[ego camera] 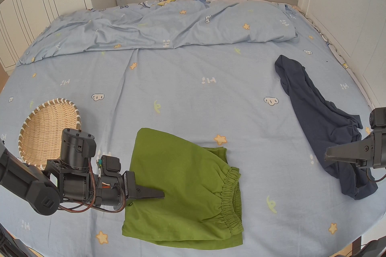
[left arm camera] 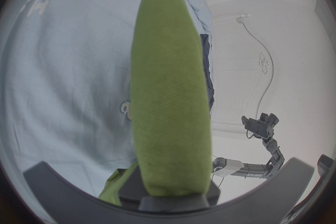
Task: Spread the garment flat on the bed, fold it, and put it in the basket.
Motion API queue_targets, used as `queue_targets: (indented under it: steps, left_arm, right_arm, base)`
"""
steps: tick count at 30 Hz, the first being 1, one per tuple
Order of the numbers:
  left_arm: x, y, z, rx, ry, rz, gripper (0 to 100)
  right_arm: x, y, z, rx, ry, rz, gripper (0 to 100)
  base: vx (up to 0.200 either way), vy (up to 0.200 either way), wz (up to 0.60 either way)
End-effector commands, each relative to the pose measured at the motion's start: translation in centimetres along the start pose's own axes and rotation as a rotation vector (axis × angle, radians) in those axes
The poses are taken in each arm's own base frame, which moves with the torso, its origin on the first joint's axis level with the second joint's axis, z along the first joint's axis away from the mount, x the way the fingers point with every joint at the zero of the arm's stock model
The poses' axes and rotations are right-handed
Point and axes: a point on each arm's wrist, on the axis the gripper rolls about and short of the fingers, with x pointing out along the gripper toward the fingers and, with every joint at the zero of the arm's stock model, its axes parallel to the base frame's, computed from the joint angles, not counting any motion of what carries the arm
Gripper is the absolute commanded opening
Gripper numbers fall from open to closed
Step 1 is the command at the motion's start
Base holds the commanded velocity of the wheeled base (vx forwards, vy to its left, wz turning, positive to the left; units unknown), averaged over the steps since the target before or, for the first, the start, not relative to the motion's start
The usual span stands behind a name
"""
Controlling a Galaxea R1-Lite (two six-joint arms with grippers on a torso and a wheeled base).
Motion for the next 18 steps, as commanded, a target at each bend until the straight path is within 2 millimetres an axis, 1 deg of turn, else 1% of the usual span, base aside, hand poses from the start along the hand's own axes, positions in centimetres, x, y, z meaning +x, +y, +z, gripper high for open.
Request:
queue_targets:
  steps: [1, 7, 10, 14, 15, 18]
  left_arm:
    - [-0.4, -0.5, 0.3, 0.017, -0.018, -0.014, 0]
    - [-0.8, -0.6, 1.4, 0.013, -0.051, -0.011, 0]
    - [-1.6, -0.9, 2.6, 0.012, -0.085, -0.002, 0]
    - [-2.7, -1.2, 3.3, 0.015, -0.106, 0.015, 0]
    - [-3.2, -1.5, 3.5, 0.022, -0.107, 0.026, 0]
    - [-3.9, -2.1, 3.4, 0.037, -0.093, 0.04, 0]
  right_arm:
    - [0.0, 0.0, 0.0, 0.001, 0.0, 0.0, 100]
    - [0.1, 0.0, 0.0, -0.001, 0.0, 0.002, 100]
    - [0.1, 0.0, 0.0, -0.001, 0.0, 0.002, 100]
    - [0.1, -0.1, 0.0, 0.0, 0.0, 0.001, 100]
    - [0.1, -0.1, 0.0, 0.0, 0.0, 0.001, 100]
    - [0.1, -0.1, 0.0, 0.0, 0.0, 0.001, 100]
  base:
    - [0.0, 0.0, 0.0]
    - [0.0, 0.0, 0.0]
    - [0.0, 0.0, 0.0]
    - [0.0, 0.0, 0.0]
    - [0.0, 0.0, 0.0]
    - [0.0, 0.2, 0.0]
